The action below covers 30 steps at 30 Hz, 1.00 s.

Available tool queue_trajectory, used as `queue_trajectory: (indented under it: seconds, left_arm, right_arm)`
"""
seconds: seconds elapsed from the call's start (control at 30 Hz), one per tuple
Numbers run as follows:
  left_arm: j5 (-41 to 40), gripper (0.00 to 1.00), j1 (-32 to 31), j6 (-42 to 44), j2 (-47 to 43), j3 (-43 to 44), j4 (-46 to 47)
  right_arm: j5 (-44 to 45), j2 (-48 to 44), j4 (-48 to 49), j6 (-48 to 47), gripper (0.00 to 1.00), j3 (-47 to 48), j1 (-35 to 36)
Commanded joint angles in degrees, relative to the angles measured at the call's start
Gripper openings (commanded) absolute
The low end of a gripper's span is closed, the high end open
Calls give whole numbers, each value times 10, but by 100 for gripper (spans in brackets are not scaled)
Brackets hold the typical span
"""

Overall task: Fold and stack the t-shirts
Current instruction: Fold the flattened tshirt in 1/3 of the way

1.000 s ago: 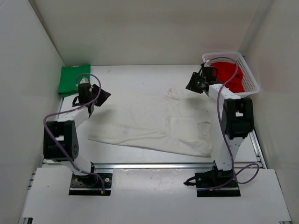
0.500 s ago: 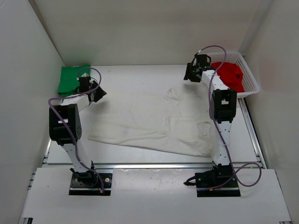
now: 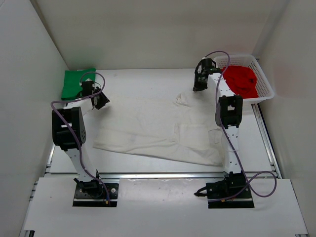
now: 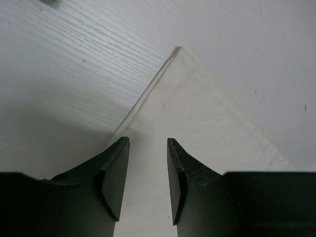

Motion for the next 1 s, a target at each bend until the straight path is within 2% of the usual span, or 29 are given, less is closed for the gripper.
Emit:
queue_trajectory:
  seconds: [0.0,0.07,0.3,0.47,0.5,0.53,0.63,0.77,0.87,0.97]
  left_arm:
    - [-2,47,14,9,-17,3,0]
    - [-1,47,14,8,-22,-3,6]
    - [13,47,11,-17,-46,-16,29]
    - [5,46,15,-23,-59,-36,45]
    - [3,47,18,-26,-64,-42,49]
    - [-3,47,18,-27,-67,-47,51]
    - [-16,47,21,-28,-71,-52,56]
    - [-29,46,19,-33,-64,-47,49]
    - [-28,46,18,-35,-54,-41,56]
    - [-28,46,22,-37,-49,-35,58]
  right_arm:
    - [-25,-12,-29,2,12,25,1]
    - [-54,-25,-20,5,0,40,-1]
    - [-10,-143,-12,-13,0,56,29]
    - [136,-205,-19,-21,0,-24,54]
    - [155,-223,-8,-27,4,-65,54]
    - [155,-239,7,-31,16,-86,47]
    - [184,-236,-20,-26,32,-140,12]
    - [152,-176,-82,-30,38,-77,-20]
    - [114,-121,-105,-41,37,3,-23]
    - [-10,-119,-56,-23,33,-3,-32]
